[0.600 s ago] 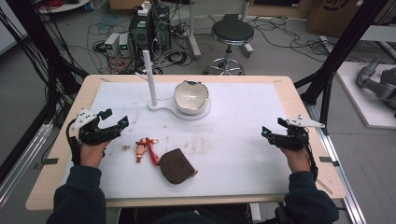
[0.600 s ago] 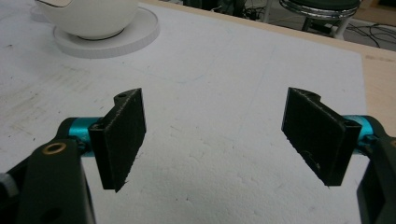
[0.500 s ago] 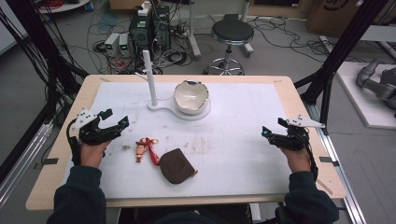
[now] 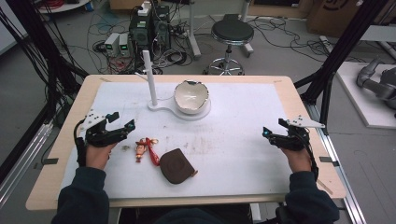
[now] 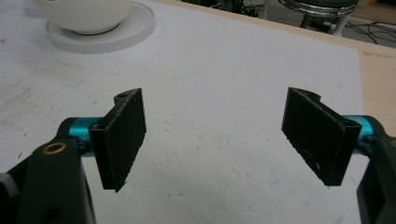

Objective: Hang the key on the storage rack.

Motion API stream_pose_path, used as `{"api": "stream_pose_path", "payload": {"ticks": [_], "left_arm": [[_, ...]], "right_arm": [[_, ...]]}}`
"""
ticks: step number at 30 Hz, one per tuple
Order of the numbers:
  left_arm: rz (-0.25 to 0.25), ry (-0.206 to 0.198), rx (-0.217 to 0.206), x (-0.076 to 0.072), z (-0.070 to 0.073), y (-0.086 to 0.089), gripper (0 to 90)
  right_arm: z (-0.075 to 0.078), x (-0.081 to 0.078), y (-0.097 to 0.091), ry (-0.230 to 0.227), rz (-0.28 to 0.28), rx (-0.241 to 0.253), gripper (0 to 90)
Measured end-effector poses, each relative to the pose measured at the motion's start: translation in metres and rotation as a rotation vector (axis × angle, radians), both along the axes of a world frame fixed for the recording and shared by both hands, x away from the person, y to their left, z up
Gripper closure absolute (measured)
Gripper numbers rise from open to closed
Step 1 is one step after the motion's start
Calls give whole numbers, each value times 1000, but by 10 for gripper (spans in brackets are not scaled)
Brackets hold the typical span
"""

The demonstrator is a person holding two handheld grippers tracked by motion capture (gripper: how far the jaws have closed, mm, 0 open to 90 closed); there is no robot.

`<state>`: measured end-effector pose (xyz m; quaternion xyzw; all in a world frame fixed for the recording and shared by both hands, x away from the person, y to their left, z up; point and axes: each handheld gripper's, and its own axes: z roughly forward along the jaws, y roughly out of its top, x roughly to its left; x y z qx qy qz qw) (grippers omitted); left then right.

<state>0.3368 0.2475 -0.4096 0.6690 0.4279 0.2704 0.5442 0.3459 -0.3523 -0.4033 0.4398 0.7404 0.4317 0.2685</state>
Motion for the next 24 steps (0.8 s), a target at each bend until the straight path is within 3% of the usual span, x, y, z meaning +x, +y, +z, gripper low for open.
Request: {"api": "stream_pose_path", "payload": {"ticks": [1,7,14,24], "left_arm": [[0,0,0,0,0,0,247],[12,104,48,-14,-8,-15,285],[18,183,67,-25,-14,-23,337],[-35,247,81,-26,-23,-38,323]], "right_arm": [[0,-1,0,-2,0,-1,222],[1,-1,0,-5,-1,4,229],[2,-3,5,-11,9,-8,229],[2,-1,7,-9,19,-13,229]]}}
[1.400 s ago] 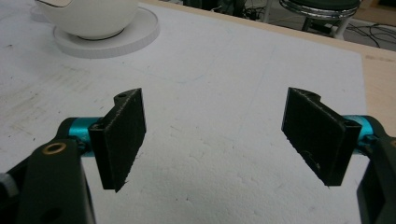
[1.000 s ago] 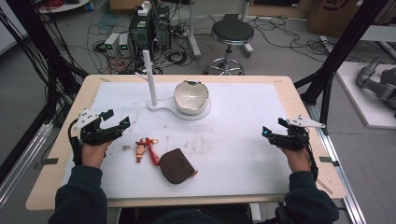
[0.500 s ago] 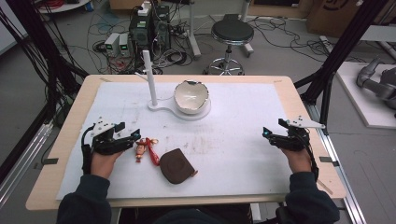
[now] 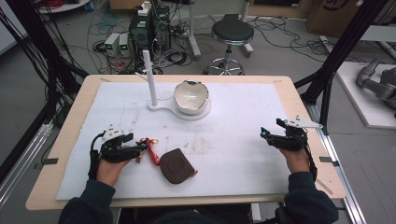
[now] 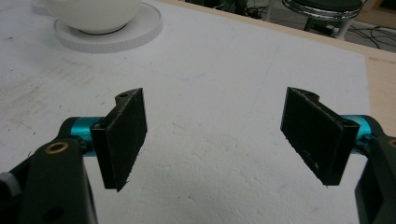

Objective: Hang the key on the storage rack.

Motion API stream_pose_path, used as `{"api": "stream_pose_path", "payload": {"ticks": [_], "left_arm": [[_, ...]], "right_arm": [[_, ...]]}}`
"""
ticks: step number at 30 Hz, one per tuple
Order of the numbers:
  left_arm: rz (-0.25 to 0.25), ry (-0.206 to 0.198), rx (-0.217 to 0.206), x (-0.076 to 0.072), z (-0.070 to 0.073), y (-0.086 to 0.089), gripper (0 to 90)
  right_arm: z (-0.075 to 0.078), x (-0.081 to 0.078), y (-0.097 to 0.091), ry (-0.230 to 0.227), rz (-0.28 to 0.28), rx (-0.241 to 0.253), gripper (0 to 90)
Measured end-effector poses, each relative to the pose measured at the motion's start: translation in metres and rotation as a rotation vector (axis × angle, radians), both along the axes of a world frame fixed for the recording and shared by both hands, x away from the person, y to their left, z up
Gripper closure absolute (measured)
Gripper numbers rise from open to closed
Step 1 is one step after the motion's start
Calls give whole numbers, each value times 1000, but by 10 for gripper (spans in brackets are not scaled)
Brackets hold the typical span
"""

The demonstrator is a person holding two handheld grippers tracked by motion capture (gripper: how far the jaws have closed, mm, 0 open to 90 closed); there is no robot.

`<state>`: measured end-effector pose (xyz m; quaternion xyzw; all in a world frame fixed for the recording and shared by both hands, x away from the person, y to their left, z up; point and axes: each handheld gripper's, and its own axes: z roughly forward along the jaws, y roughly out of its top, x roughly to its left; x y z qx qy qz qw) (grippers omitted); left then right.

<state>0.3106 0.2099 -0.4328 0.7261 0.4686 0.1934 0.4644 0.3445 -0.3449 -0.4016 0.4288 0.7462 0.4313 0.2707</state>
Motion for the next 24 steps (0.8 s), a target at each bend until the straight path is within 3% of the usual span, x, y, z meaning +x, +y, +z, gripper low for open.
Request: {"api": "stream_pose_path", "payload": {"ticks": [2,6,8,9,10,13,15,18,20,24], "left_arm": [[-7,27,29,2,-4,-4,322],[-3,55,44,5,-8,-5,322],[-8,103,56,7,-14,-7,323],[-8,103,56,7,-14,-7,323],[-25,132,82,9,-17,-11,324],[-18,117,141,8,-16,-14,357],[-25,110,153,10,-15,-10,485],[-35,114,147,12,-15,-8,497],[-36,108,168,14,-14,-7,500],[-33,49,204,28,-14,5,500]], "right_arm": [[0,1,0,3,-2,1,230],[-1,1,0,7,-2,3,231],[-1,1,0,5,-2,1,232],[-1,1,0,5,-4,4,232],[-1,1,0,4,-2,4,233],[-1,0,0,4,0,2,238],[-1,0,0,4,-1,0,238],[-1,0,0,3,0,-1,240],[-1,0,0,2,-2,0,241],[-1,1,-1,6,-6,0,242]]}}
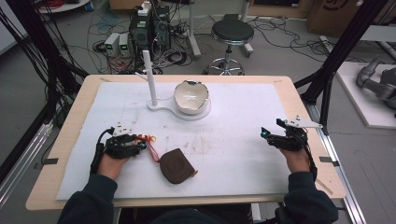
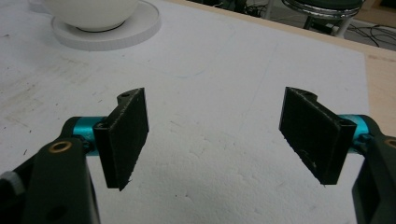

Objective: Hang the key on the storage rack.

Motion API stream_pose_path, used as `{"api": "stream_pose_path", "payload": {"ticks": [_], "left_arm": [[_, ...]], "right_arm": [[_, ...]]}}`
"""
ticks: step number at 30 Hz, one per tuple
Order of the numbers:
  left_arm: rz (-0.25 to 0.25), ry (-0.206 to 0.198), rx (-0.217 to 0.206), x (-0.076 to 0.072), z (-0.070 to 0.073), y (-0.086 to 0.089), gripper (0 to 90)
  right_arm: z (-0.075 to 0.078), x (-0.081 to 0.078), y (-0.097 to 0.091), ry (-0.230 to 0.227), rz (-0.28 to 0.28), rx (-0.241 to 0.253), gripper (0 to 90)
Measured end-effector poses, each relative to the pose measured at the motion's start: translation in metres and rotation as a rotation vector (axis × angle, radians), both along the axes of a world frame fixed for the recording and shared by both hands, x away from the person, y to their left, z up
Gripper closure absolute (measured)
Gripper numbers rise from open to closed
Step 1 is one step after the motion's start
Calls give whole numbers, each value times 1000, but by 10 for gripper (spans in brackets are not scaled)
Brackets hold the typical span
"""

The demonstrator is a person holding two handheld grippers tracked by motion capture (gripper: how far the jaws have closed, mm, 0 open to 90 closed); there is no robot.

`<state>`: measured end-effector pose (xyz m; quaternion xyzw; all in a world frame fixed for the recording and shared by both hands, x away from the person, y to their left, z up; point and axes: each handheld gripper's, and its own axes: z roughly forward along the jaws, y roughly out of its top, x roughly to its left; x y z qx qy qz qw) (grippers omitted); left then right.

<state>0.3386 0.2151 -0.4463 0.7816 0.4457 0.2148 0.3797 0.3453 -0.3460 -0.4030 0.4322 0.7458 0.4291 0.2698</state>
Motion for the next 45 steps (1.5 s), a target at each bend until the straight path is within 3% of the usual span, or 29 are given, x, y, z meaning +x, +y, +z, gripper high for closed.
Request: {"api": "stream_pose_path", "payload": {"ticks": [4,7,8,13,15,17,18,23,24,25,32,35,36,40,41,45], "left_arm": [[37,5,2,2,-2,3,481],[73,23,-16,-1,-1,1,386],[94,45,-27,-3,-2,0,356],[123,46,11,-15,-3,-7,336],[86,50,21,-11,-1,-5,384],[58,39,25,-9,0,-3,558],[49,42,24,-8,0,-2,595],[28,42,6,-6,2,0,658],[25,43,18,-5,4,1,659],[24,26,-13,-5,8,4,659],[-16,-29,-85,-3,26,5,660],[-47,-62,-152,8,48,6,660],[-47,-62,-152,8,48,6,660],[-67,-81,-195,25,75,4,660],[-67,-81,-195,25,75,4,660],[-66,-121,-198,41,100,3,660]], "right_arm": [[0,0,1,-4,2,-1,244],[0,0,1,-3,4,-2,245],[1,-1,1,-4,1,0,245],[0,-1,0,-3,-1,-2,247],[0,0,-1,0,-2,-3,247],[0,0,0,-2,0,-6,249],[-1,0,0,2,3,-9,249],[-1,1,1,1,9,-24,251],[-1,1,0,-3,11,-27,252],[-1,1,0,-1,8,-25,252],[1,0,1,-8,10,-25,252],[2,2,4,-13,14,-27,252],[2,2,4,-14,15,-30,252],[2,4,6,-16,21,-33,252],[2,4,6,-16,20,-34,252],[2,5,5,-18,21,-28,252]]}}
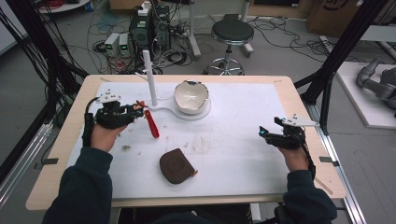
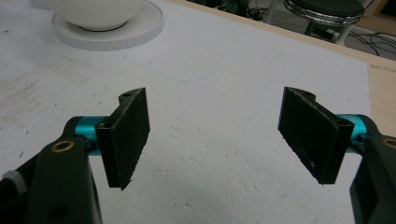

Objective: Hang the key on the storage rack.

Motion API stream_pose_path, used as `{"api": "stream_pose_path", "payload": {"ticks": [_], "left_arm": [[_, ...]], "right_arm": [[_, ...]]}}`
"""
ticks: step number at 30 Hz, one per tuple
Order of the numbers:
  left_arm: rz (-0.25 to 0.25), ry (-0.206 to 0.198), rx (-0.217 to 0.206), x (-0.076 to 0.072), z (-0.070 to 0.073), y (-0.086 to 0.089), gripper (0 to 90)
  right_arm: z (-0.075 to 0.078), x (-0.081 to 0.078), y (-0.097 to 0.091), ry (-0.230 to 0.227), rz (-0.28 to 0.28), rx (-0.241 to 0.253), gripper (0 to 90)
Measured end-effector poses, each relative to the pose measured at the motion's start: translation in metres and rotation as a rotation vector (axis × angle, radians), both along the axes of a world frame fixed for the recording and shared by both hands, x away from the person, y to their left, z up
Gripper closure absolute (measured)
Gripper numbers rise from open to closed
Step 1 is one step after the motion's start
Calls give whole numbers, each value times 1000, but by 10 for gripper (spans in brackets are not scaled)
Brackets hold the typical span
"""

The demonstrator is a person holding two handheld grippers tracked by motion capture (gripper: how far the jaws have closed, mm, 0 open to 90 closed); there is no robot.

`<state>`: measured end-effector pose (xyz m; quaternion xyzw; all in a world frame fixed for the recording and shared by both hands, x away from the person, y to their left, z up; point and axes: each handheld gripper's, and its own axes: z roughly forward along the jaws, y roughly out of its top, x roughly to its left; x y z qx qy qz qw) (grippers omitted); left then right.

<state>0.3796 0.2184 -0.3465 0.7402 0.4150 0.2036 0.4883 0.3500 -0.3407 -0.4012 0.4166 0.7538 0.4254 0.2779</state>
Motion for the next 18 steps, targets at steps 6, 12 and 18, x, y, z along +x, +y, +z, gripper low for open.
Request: {"api": "stream_pose_path", "payload": {"ticks": [6,12,18], "left_arm": [[-10,-54,-28,19,27,-2,661],[-8,-84,-55,33,50,-1,661],[-9,-102,-69,41,66,-1,662]], "right_arm": [[2,1,-1,-7,2,4,252],[2,1,0,-8,3,4,252],[2,1,-1,-8,2,9,252]]}}
